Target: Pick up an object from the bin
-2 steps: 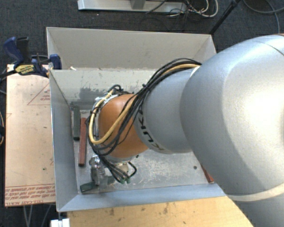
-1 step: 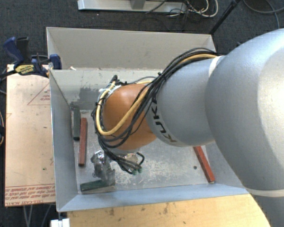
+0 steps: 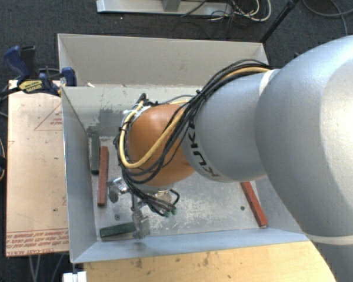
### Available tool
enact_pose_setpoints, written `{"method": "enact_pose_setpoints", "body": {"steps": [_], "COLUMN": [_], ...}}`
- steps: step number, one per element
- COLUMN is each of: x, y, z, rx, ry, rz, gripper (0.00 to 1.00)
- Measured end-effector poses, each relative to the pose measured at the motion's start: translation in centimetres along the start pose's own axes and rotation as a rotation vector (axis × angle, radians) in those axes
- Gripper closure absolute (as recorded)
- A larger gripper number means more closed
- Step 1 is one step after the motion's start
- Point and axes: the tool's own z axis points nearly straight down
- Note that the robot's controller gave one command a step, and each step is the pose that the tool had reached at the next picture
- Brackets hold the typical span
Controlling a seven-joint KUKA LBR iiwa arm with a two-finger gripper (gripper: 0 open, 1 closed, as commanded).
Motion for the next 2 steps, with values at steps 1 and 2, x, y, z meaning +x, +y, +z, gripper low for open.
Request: {"method": "enact_pose_setpoints", "body": {"steps": [1, 2], "x": [0.0, 0.4], "y": [0.0, -0.1], "z": [0.0, 4.1], "rx": [0.000, 0.001], "ry": [0.000, -0.002], "rz": [0.000, -0.001], "gripper": [0.00, 1.00]}}
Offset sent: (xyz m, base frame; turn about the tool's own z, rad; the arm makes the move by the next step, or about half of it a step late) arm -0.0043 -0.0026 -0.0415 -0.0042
